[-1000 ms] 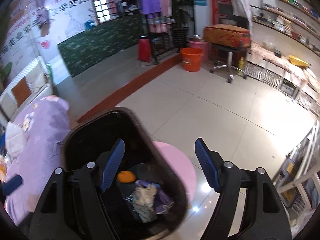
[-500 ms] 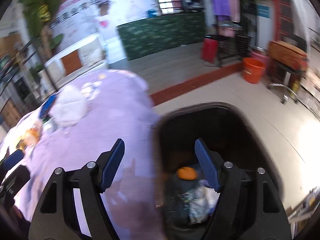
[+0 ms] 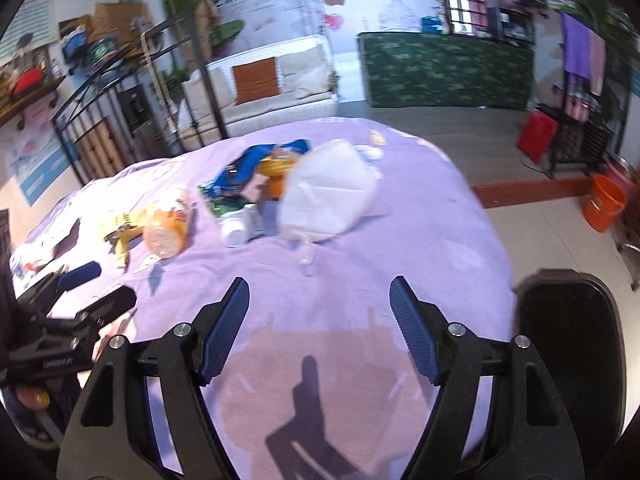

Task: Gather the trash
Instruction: 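Return both tools to the table toward the yellow wrapper and bottle, then grasp the milk-tea bottle with the right tool while the left tool grasps the yellow Oreo wrapper, then carry the bottle and wrapper over the black bin, opening the right tool, then open the left tool over the bin to drop the yellow wrapper, then move both tools back to the table toward the mask and blue packet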

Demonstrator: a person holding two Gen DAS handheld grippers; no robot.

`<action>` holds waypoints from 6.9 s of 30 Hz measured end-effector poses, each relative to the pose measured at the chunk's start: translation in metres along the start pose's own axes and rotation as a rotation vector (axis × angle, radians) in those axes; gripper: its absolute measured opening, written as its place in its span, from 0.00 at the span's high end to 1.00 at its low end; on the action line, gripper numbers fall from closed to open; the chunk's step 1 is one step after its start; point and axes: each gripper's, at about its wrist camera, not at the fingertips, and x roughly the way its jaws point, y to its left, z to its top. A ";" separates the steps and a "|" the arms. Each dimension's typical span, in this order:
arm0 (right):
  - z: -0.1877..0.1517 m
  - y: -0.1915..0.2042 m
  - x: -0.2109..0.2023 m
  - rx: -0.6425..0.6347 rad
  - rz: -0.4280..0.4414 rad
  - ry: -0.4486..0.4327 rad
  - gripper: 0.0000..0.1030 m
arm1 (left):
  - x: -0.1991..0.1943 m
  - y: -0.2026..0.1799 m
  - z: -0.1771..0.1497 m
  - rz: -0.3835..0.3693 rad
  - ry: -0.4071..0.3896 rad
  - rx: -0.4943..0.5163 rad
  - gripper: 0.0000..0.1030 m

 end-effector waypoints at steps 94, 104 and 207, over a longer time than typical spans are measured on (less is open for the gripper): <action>-0.008 -0.056 -0.062 0.081 -0.071 -0.064 0.40 | -0.010 -0.082 0.009 -0.126 0.002 0.168 0.84; -0.049 -0.161 -0.060 0.270 -0.293 0.077 0.40 | 0.008 -0.160 0.007 -0.264 0.016 0.272 0.84; 0.008 -0.074 0.002 0.149 -0.044 -0.012 0.29 | 0.037 -0.093 0.015 -0.030 0.007 0.120 0.10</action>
